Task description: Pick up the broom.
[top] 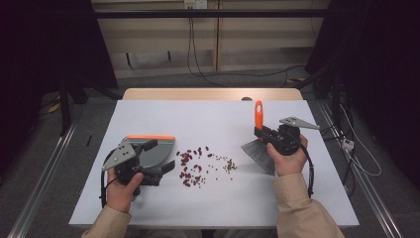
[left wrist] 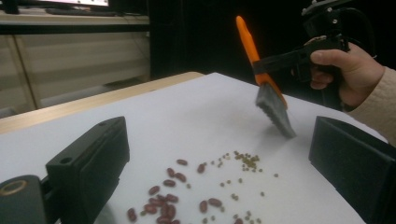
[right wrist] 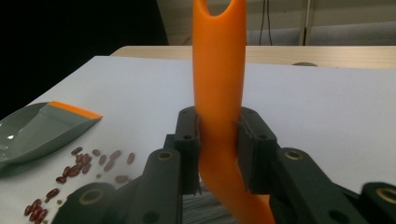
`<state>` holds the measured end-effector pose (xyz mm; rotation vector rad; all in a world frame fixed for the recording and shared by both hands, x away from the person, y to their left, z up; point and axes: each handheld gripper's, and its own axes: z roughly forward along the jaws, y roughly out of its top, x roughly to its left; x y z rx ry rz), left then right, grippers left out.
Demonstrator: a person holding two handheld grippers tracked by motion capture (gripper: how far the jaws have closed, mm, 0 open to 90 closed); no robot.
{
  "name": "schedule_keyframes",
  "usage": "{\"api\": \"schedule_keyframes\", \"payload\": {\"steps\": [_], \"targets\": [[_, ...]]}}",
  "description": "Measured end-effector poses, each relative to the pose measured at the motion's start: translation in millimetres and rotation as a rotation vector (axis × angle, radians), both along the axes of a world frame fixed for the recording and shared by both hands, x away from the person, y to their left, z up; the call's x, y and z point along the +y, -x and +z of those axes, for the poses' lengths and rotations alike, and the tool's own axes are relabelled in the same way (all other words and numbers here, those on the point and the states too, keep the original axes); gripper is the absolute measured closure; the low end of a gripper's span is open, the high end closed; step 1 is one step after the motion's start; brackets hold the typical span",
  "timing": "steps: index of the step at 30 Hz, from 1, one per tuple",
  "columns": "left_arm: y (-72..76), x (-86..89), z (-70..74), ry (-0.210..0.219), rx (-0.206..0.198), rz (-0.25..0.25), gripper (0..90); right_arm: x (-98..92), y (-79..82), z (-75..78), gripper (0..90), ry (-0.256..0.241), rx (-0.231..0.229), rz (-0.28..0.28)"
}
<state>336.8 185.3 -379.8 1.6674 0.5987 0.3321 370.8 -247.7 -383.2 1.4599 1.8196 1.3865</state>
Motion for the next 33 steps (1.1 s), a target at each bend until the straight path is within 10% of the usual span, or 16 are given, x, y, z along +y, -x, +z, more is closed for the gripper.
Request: {"api": "schedule_keyframes", "payload": {"steps": [33], "targets": [[-9.1, -77.7, -7.5, -0.033, 0.019, -0.116, 6.2, -0.5, 22.3, 4.3, 72.4, -0.052, -0.09, 0.045]]}}
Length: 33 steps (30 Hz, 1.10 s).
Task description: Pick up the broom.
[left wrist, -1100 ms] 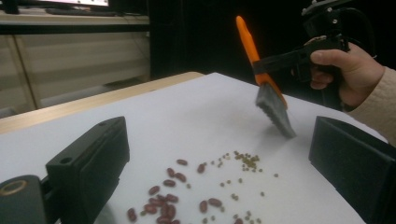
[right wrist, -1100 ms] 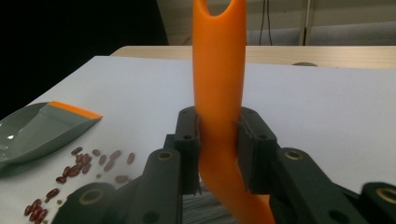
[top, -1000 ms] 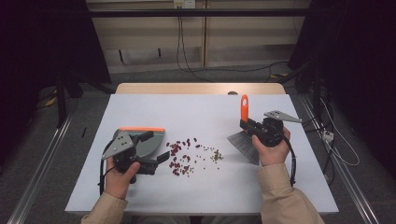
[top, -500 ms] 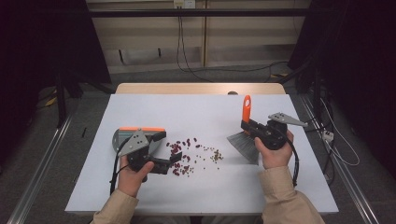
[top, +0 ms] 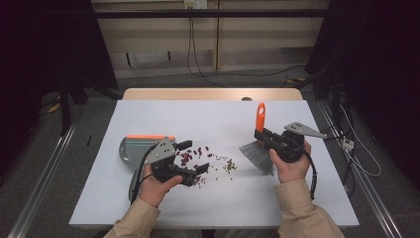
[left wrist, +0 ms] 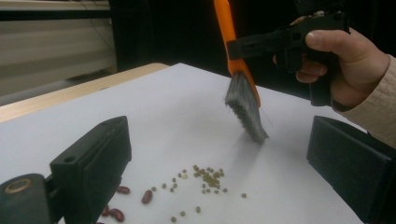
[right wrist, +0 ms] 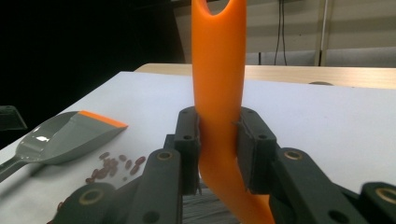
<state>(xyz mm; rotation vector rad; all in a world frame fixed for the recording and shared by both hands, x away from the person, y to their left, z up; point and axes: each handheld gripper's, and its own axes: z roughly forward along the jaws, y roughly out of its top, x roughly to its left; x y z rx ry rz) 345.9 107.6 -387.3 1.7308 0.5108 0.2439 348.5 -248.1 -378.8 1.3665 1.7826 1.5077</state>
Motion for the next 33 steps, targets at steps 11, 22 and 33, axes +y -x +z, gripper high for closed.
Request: {"api": "schedule_keyframes", "payload": {"steps": [11, 22, 33], "targets": [[-5.0, -17.2, -6.2, -0.009, 0.012, -0.024, 6.1, -1.0, -0.4, 0.6, 72.5, -0.049, -0.007, -0.001], [-14.9, -65.9, -22.0, -0.038, 0.037, -0.064, 10.9, 6.2, 0.5, 2.8, 72.6, -0.05, -0.02, 0.031], [-32.0, -103.6, -33.8, -0.021, 0.084, -0.064, 36.8, 15.8, 4.4, 8.4, 72.6, -0.061, -0.019, 0.084]]}}
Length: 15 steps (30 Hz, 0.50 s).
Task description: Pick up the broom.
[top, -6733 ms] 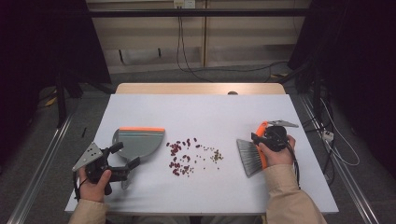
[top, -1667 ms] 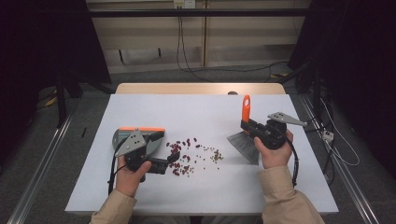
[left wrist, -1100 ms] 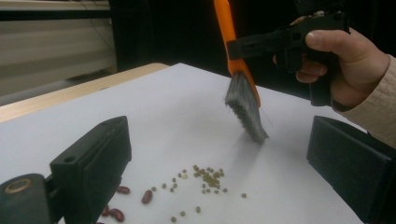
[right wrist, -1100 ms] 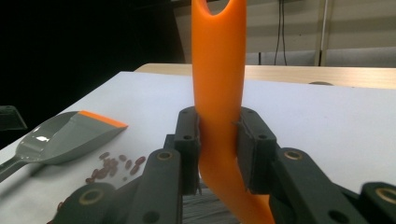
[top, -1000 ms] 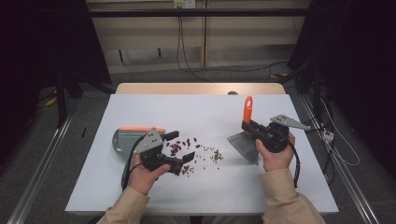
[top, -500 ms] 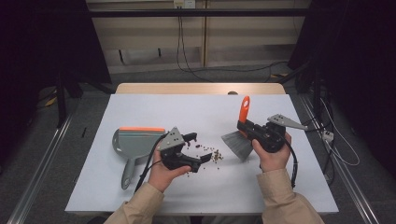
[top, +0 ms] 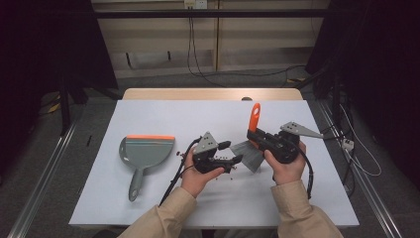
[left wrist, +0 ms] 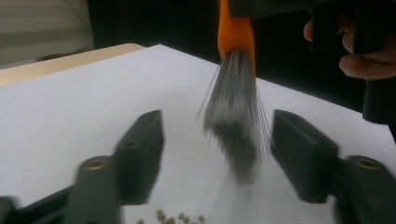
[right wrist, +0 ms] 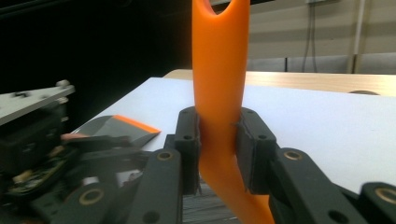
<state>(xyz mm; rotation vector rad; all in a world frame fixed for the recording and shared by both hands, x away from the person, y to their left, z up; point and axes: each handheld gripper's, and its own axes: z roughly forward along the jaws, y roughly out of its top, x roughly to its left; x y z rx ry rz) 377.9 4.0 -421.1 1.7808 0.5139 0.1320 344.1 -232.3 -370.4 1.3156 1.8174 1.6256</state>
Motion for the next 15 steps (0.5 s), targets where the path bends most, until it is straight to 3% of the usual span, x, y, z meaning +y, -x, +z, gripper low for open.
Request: {"api": "schedule_keyframes", "payload": {"steps": [1, 3, 5, 9, 11, 13, 15], "targets": [[0.0, 0.0, 0.0, 0.0, 0.0, 0.0, 40.5, 2.0, 0.5, 0.9, 72.6, -0.002, -0.002, 0.004], [-0.8, -4.6, 5.8, 0.037, 0.015, -0.034, 65.0, 5.8, 1.7, 3.5, 72.6, -0.014, 0.002, 0.027], [-0.5, -3.8, 9.7, 0.053, 0.029, -0.058, 78.8, 10.3, 3.9, 6.7, 72.4, -0.017, -0.006, 0.043], [0.5, 1.5, 16.7, 0.062, 0.022, -0.077, 83.6, 14.3, 6.6, 13.0, 72.0, -0.035, -0.034, 0.061], [1.5, 8.4, 23.2, 0.089, 0.03, -0.084, 84.1, 14.0, 6.2, 16.2, 71.7, -0.057, -0.049, 0.096], [1.6, 12.4, 26.9, 0.104, 0.041, -0.086, 84.3, 16.3, 8.4, 19.3, 70.8, -0.047, -0.086, 0.1], [1.4, 16.1, 30.2, 0.099, 0.039, -0.092, 84.4, 19.5, 8.4, 19.6, 58.0, -0.043, -0.122, 0.126]]}}
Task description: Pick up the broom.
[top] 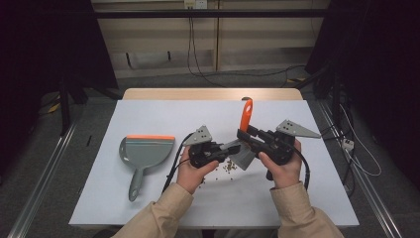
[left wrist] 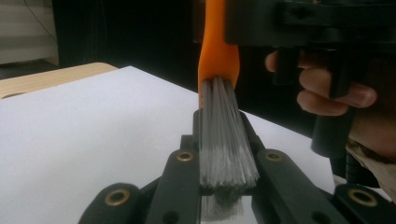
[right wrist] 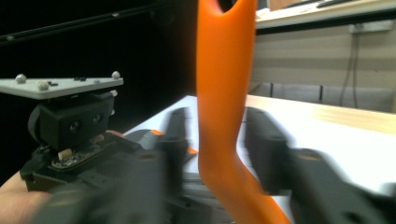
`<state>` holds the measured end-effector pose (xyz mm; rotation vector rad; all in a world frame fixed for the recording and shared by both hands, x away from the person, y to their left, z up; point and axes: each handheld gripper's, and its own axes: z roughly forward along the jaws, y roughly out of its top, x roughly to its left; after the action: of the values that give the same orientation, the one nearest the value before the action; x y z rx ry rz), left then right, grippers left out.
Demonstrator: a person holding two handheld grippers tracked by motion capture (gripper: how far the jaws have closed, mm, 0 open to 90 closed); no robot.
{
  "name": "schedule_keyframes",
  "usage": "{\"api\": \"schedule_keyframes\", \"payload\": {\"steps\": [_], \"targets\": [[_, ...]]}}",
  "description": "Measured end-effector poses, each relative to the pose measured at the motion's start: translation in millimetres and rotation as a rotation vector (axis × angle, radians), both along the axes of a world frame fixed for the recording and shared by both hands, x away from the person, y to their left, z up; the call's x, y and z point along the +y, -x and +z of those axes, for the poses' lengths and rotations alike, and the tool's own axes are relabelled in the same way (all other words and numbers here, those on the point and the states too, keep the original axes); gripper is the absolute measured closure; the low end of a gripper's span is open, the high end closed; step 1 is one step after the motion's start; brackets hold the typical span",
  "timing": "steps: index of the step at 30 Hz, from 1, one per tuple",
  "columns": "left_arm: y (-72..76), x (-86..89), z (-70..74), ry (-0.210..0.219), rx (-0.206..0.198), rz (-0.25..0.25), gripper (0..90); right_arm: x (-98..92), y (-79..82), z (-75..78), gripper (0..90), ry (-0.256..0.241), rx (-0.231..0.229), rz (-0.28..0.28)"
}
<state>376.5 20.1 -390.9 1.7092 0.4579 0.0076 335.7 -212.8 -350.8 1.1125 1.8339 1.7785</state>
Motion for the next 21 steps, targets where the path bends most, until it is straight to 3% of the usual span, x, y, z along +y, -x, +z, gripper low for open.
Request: {"api": "schedule_keyframes", "payload": {"steps": [1, 2, 5, 8, 11, 12, 16, 18, 21], "targets": [[0.0, 0.0, 0.0, 0.0, 0.0, 0.0, 84.4, 0.0, 0.0, 0.0, 58.0, 0.0, 0.0, 0.0], [0.2, 3.3, 2.6, -0.005, -0.003, -0.001, 84.5, 3.5, -1.7, -1.0, 48.7, 0.014, -0.017, 0.031], [-0.1, 7.8, 5.1, -0.008, -0.01, -0.002, 84.5, 4.2, -3.3, -2.4, 38.4, 0.038, -0.047, 0.065], [-1.2, 15.2, 8.6, -0.019, -0.017, 0.001, 84.5, -0.4, -3.4, -2.8, 33.2, 0.041, -0.077, 0.062], [-2.6, 21.8, 10.4, -0.018, -0.016, 0.0, 84.5, -4.0, -5.1, -3.6, 29.7, 0.023, -0.072, 0.065], [-3.0, 25.8, 11.8, -0.019, -0.02, 0.0, 84.4, -6.9, -7.1, -5.8, 26.7, 0.01, -0.057, 0.092], [-4.0, 31.4, 12.5, -0.02, -0.023, 0.009, 84.4, -10.5, -10.5, -11.1, 26.4, 0.002, -0.042, 0.109], [-4.7, 33.9, 12.0, -0.023, -0.023, 0.01, 84.4, -11.5, -13.8, -15.6, 28.4, -0.043, -0.013, 0.14], [-4.5, 35.6, 13.0, -0.016, -0.024, 0.007, 84.4, -6.7, -17.2, -20.8, 28.6, -0.042, 0.014, 0.184]]}}
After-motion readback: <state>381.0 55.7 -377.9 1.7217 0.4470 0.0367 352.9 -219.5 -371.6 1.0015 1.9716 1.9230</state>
